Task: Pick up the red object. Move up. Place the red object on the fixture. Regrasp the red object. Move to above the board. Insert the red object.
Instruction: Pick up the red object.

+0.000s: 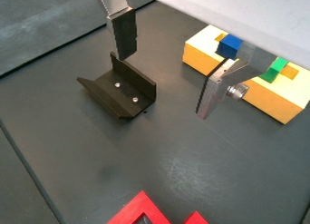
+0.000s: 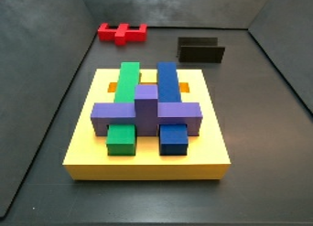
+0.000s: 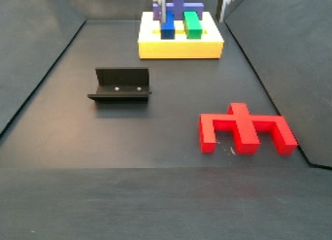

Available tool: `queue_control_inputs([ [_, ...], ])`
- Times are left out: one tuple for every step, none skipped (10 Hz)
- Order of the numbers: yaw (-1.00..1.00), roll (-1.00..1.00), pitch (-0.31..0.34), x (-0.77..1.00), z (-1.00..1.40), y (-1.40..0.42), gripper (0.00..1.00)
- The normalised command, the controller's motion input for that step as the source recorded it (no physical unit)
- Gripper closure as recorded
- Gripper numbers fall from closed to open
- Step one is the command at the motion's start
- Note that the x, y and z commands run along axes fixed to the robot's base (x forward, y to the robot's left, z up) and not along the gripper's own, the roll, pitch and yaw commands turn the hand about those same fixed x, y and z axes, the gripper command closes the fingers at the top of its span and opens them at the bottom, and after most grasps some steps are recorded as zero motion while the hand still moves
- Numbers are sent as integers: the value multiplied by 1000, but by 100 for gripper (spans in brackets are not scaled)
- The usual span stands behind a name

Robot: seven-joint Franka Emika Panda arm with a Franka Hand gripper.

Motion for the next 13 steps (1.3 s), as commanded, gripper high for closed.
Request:
queue_control_inputs([
  [0, 121, 17, -86, -160, 131, 0],
  [0, 154, 0, -380, -466, 231, 0],
  [0, 61, -97, -569, -763, 206, 0],
  [0, 0, -127, -654, -946, 194, 0],
  [0, -34, -160, -560, -923, 109, 0],
  [14, -56, -147, -357, -889, 43, 0],
  [0, -41, -107, -169, -971, 26, 0],
  [0, -40, -41, -63, -963, 103, 0],
  [-71, -63, -11, -134, -826, 177, 0],
  [-46, -56, -17, -203, -734, 240, 0],
  [-26, -84, -51, -291, -709, 257, 0],
  [-31, -106, -77, -394, -634, 246, 0],
  [-43, -120, -86, -409, -557, 220, 0],
])
